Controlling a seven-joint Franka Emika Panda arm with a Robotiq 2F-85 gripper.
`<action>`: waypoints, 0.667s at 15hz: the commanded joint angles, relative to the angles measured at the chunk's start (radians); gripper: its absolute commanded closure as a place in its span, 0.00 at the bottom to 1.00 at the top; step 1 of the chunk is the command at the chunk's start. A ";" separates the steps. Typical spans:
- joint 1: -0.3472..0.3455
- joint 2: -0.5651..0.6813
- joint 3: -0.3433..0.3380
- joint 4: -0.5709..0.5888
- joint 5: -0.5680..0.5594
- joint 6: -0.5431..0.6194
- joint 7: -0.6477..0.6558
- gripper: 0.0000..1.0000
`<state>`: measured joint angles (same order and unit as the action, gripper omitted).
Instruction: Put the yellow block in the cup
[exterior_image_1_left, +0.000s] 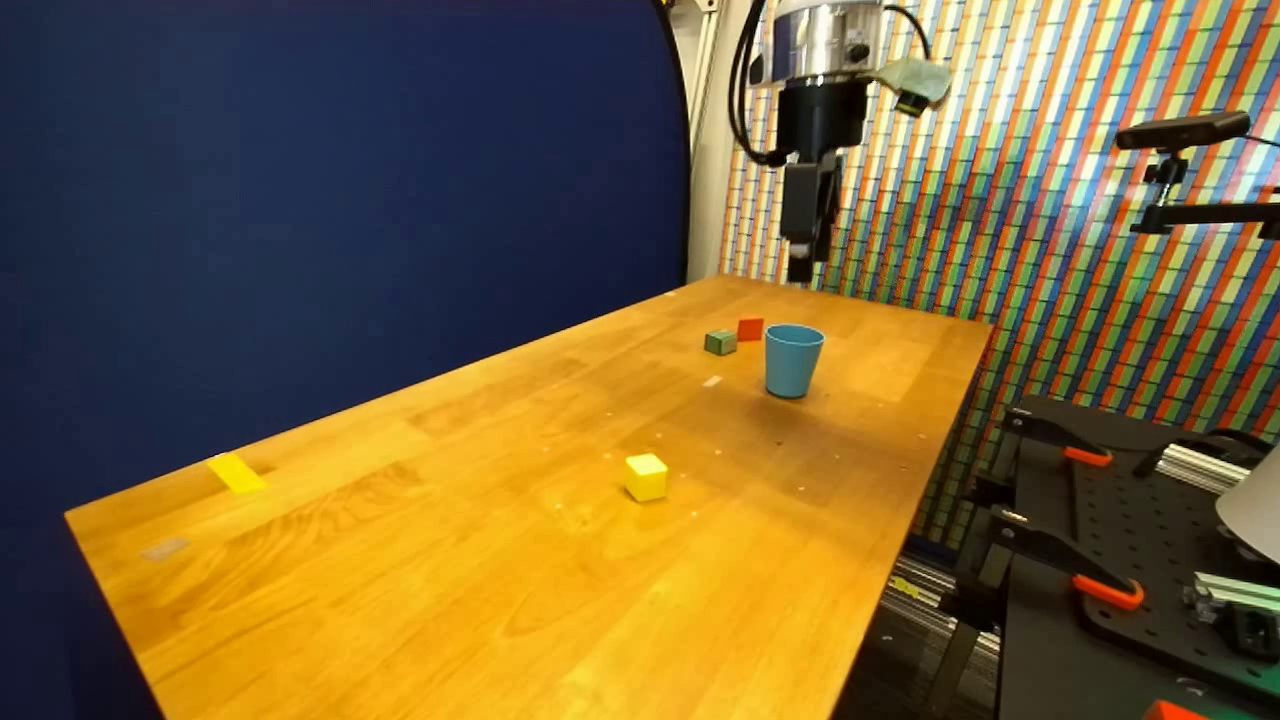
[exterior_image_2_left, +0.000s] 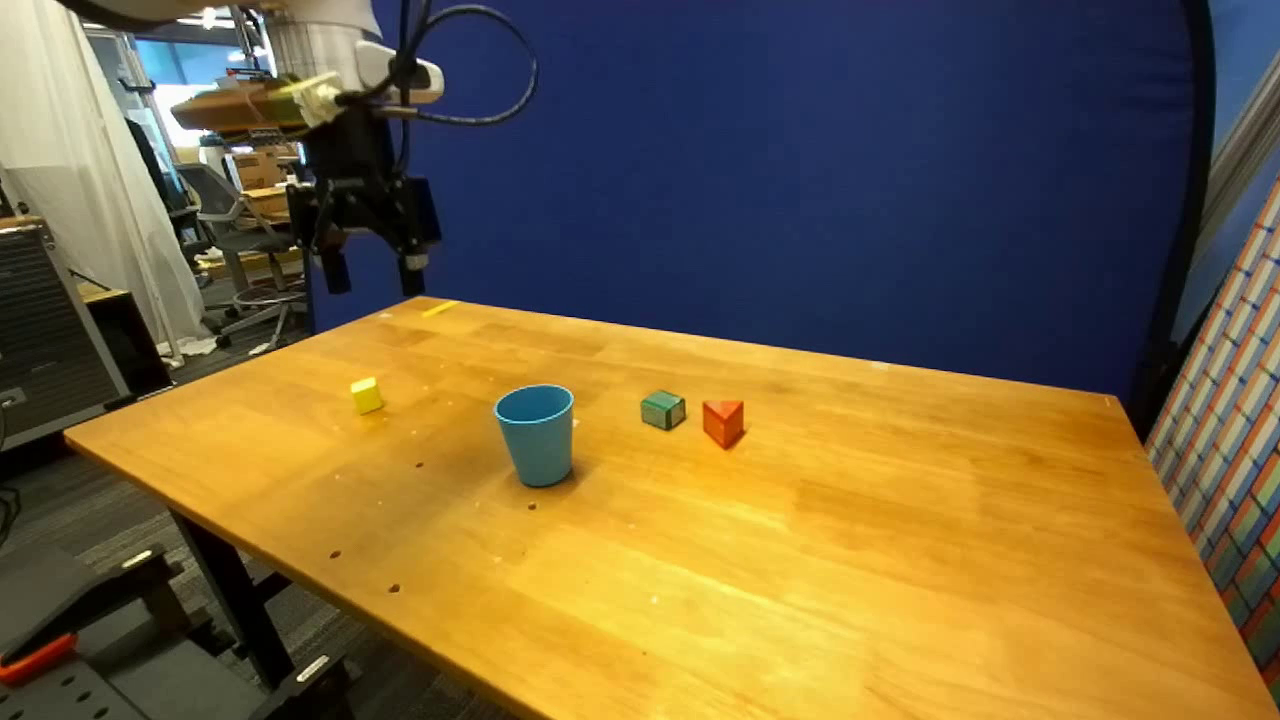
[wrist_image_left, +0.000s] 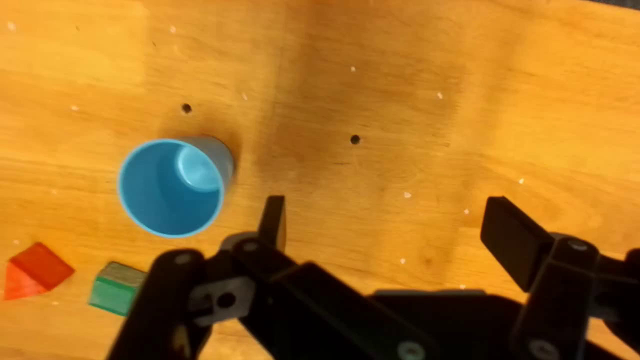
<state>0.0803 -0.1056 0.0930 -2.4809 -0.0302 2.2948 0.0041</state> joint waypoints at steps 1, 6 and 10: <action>0.046 0.255 0.038 0.125 0.029 0.141 -0.024 0.00; 0.100 0.581 0.086 0.347 0.009 0.240 -0.017 0.00; 0.122 0.727 0.098 0.497 0.014 0.218 -0.032 0.00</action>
<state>0.1964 0.5188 0.1841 -2.1137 -0.0274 2.5343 0.0016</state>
